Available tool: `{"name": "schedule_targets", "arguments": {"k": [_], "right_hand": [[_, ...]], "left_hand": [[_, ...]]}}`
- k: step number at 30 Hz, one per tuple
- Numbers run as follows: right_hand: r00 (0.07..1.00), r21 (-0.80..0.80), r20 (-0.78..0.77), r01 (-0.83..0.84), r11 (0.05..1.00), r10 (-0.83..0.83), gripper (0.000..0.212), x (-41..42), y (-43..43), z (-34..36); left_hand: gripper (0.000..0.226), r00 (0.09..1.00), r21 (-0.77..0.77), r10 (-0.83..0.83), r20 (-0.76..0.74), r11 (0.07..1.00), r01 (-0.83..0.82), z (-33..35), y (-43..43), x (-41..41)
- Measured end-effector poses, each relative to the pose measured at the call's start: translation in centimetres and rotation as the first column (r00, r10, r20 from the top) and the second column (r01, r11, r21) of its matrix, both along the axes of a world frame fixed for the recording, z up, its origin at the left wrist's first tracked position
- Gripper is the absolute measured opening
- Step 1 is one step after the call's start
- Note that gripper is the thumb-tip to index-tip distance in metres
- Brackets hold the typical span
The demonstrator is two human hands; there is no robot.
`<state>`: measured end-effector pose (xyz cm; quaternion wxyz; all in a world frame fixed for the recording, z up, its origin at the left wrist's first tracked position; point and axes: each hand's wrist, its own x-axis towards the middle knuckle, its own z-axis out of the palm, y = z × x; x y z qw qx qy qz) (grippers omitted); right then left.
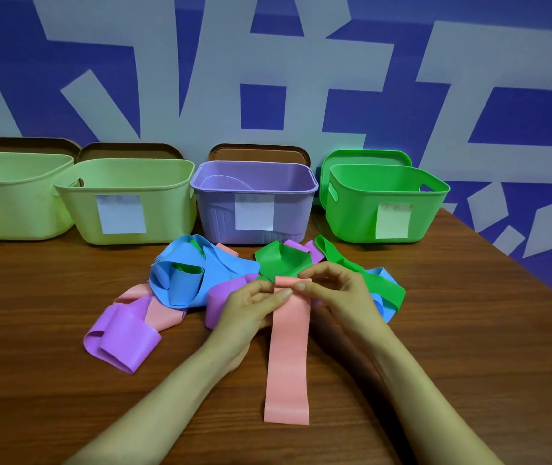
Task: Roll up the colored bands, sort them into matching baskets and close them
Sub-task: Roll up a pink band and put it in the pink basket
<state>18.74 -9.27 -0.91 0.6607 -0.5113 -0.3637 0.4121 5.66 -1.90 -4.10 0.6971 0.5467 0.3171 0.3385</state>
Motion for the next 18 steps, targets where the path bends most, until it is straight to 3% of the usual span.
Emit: {"name": "schedule_targets", "arguments": {"k": [9,13,18], "right_hand": [[1.000,-0.017,-0.018,-0.015,1.000,0.015,0.021,-0.30,0.15,-0.45],[0.998,-0.041,-0.051,-0.038,0.998,0.036,0.025,-0.31,0.06,-0.53],[0.997,-0.045,0.041,-0.069,0.997,0.071,0.018,-0.27,-0.28,0.19]], "left_hand": [[0.048,0.999,0.004,0.038,0.018,0.999,-0.038,0.27,0.14,-0.14],[0.033,0.997,0.006,0.072,0.020,0.997,-0.072,0.13,0.20,-0.15],[0.020,0.994,0.012,0.078,0.083,0.997,-0.079,0.33,0.19,-0.20]]}}
